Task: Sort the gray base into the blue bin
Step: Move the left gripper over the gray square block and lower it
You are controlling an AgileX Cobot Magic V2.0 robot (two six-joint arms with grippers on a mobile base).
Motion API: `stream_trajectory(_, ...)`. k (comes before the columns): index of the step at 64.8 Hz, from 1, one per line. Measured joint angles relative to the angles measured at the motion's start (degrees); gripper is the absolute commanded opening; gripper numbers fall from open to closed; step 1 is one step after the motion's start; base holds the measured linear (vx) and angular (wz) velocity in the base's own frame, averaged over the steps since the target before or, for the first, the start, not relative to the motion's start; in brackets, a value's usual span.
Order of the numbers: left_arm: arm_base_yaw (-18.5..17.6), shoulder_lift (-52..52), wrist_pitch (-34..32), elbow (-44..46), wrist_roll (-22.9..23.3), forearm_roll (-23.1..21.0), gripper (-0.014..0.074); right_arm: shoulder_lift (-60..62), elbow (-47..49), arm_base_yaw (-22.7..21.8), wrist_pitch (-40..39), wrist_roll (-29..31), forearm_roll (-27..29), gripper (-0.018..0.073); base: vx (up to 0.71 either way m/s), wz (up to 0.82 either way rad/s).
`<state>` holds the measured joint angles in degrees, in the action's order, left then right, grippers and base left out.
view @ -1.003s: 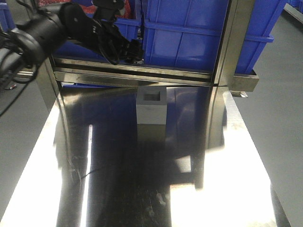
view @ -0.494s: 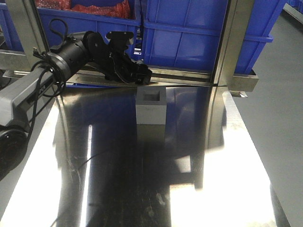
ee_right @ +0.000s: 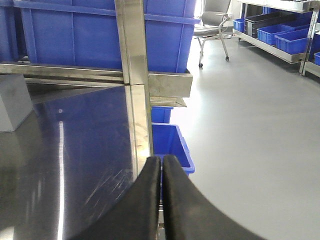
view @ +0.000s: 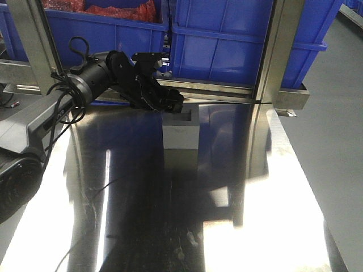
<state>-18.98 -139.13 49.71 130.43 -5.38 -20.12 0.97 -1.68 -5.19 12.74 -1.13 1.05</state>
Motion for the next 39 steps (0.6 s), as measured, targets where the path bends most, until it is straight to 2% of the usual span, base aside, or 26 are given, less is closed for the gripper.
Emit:
stream_trajectory(31,-0.06,-2.21,0.31,0.0,0.0,-1.32,0.0584,0.0,0.0,0.0,0.0,0.0,0.0,-0.0005,0.0,0.0)
stream_trajectory(39,-0.06,-2.21,0.31,0.0,0.0,-1.32,0.0539,0.0,0.0,0.0,0.0,0.0,0.0,-0.0005,0.0,0.0)
